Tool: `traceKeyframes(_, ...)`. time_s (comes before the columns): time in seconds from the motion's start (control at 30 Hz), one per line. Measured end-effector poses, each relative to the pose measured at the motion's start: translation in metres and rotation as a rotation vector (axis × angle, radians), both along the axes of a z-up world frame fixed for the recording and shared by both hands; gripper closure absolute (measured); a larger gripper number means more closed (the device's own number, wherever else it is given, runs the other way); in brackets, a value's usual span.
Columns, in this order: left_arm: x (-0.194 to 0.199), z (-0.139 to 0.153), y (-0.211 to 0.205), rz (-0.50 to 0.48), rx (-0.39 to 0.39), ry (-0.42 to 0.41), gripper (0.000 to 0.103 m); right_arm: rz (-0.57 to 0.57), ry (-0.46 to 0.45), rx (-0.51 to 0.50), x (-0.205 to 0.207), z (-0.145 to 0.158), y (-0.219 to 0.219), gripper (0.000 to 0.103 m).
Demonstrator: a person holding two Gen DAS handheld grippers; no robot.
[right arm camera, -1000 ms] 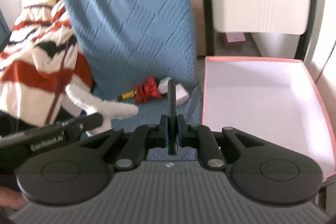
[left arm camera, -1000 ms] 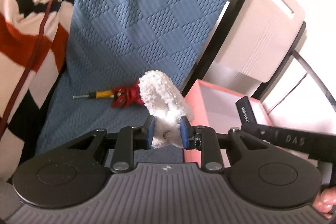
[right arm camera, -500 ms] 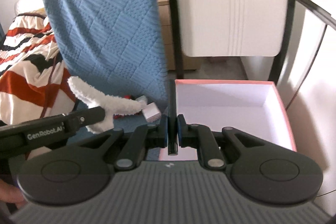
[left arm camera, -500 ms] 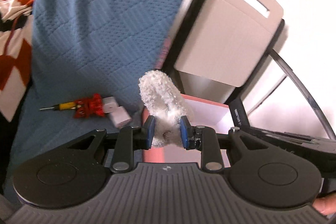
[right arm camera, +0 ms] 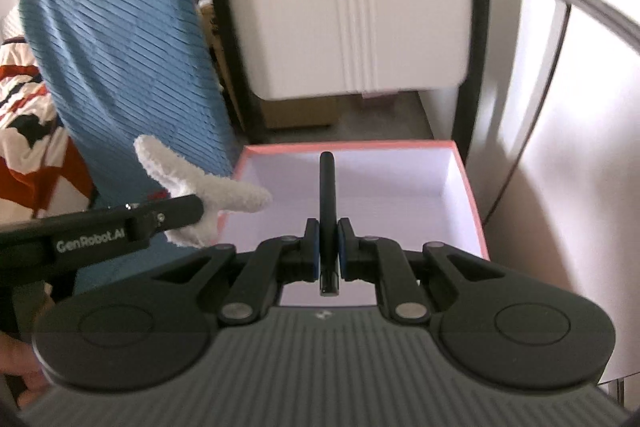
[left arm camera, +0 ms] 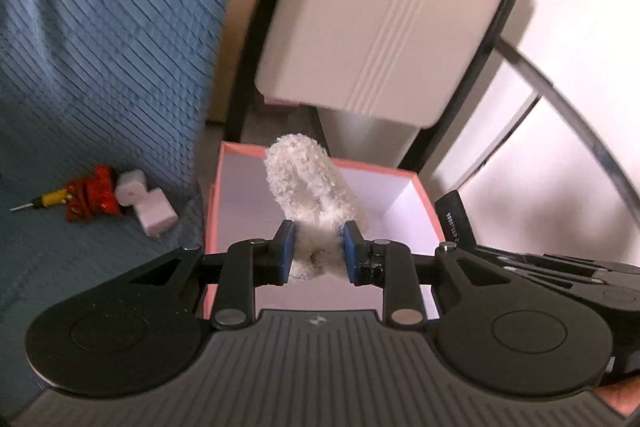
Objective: Organize rigid objects
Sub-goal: 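Lower the plush into the pink box and open the left gripper while the right gripper releases the stick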
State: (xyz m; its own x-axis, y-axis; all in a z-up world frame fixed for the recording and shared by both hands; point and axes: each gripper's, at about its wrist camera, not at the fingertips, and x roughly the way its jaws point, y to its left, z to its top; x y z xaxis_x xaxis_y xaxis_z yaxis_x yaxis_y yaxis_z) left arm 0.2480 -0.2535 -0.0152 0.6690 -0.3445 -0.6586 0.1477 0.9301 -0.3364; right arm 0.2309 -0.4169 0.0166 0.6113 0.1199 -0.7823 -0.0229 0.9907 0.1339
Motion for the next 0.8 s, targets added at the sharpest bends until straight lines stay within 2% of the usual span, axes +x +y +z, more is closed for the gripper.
traceKeyframes(0.2,0.02,-0.031,-0.027,-0.035,0.046,0.06,0.073,0.001,0.089,0.008,0.012,-0.046,-0.016,0.09)
traceKeyframes(0.37,0.034,-0.058,-0.044,-0.051,0.047,0.119,0.073,-0.004,0.164,0.02,0.018,-0.083,-0.027,0.09)
traceKeyframes(0.63,0.045,-0.088,-0.063,-0.082,0.072,0.165,0.073,-0.003,0.243,0.002,0.025,-0.119,-0.041,0.09)
traceKeyframes(0.8,0.047,-0.102,-0.067,-0.081,0.07,0.191,0.072,-0.003,0.282,0.028,0.024,-0.136,-0.049,0.09)
